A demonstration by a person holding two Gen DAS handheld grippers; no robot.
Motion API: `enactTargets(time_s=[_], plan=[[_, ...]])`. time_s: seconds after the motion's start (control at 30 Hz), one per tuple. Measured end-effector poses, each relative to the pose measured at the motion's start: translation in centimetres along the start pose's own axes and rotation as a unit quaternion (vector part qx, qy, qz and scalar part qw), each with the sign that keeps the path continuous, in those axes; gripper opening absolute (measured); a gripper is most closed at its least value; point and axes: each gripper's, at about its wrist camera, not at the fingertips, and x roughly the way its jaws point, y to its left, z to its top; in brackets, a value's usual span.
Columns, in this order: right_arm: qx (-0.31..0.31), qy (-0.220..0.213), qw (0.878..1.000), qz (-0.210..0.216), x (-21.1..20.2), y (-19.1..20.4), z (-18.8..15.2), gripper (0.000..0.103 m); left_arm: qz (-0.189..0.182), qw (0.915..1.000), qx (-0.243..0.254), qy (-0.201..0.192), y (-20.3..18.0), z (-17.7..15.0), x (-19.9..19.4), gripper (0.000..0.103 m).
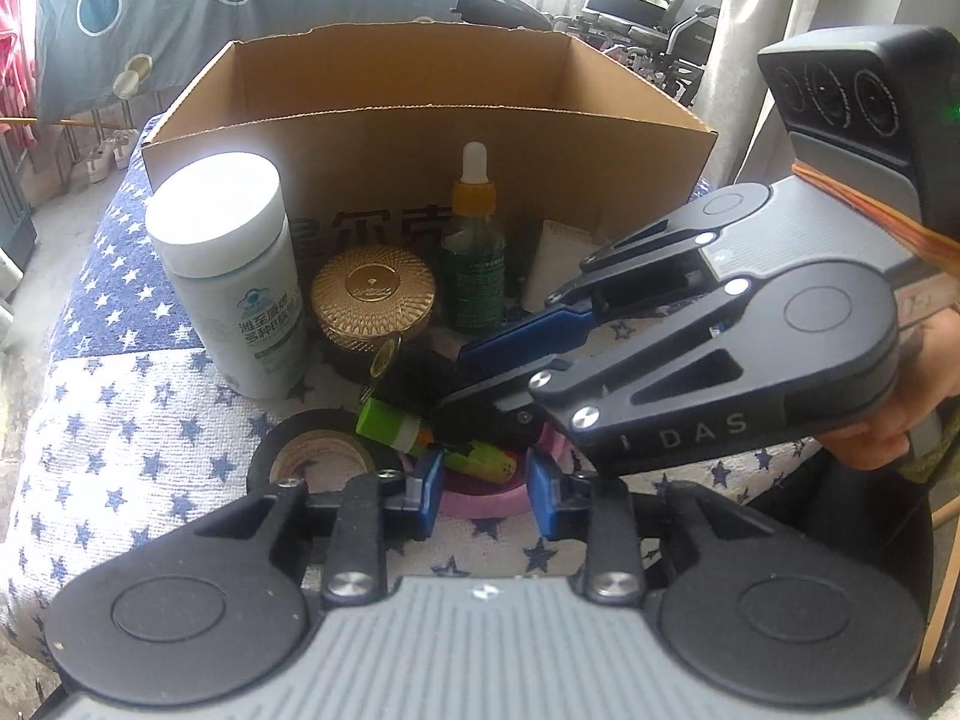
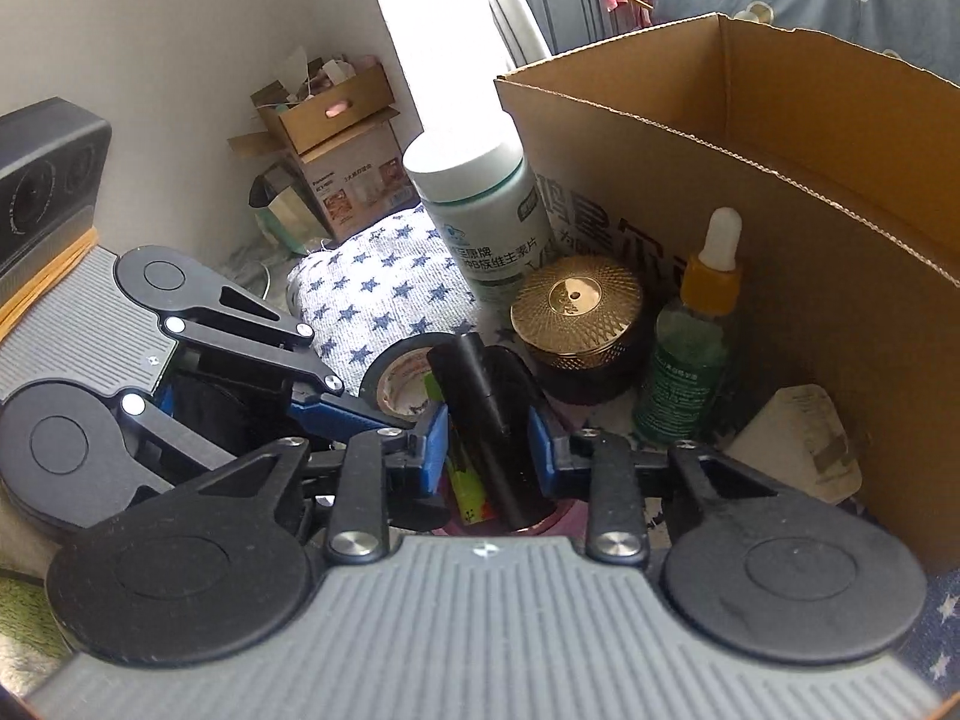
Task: Organize rigid objects
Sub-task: 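Carry the black cylinder into the cardboard box and open the right gripper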
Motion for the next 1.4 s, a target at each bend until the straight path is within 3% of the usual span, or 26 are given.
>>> enactTargets(time_s=[0.1, 0.4, 0.63, 0.73, 0.9, 1.03, 1.17, 1.4], plan=[[0.029, -0.01, 1.0, 0.006, -0.2, -0.5, -0.2, 0.023, 0.002, 1.0, -0.002, -0.001, -0.2, 0.3, 0.2, 0.044], [0.155, -0.073, 0.984, 0.044, -1.9, -3.0, -2.0, 0.022, 0.013, 0.9996, 0.02, -0.017, -1.1, 1.1, 0.3, 0.045], [0.192, -0.124, 0.973, 0.033, -4.4, -2.0, -2.0, 0.022, 0.018, 0.9982, 0.031, -0.049, -1.5, 2.1, -1.5, 0.028], [0.187, -0.142, 0.972, 0.023, -6.1, -0.9, -0.7, 0.022, 0.013, 0.997, 0.03, -0.07, -1.1, 3.2, -3.4, 0.027], [0.177, -0.158, 0.971, 0.016, -8.5, -0.1, 5.0, 0.022, 0.003, 0.9957, 0.019, -0.091, 1.0, 7.2, -6.1, 0.027], [0.198, -0.139, 0.97, 0.014, -8.1, -2.2, 10.7, 0.021, 0.003, 0.9962, 0.012, -0.086, 3.3, 11.7, -6.1, 0.027], [0.253, -0.098, 0.962, 0.014, -5.1, -6.5, 16.0, 0.021, 0.005, 0.9988, 0.003, -0.048, 5.9, 16.1, -3.0, 0.027], [0.369, -0.007, 0.929, 0.007, 2.8, -14.6, 17.8, 0.021, 0.029, 0.9985, -0.012, 0.046, 9.5, 19.8, 5.2, 0.027]])
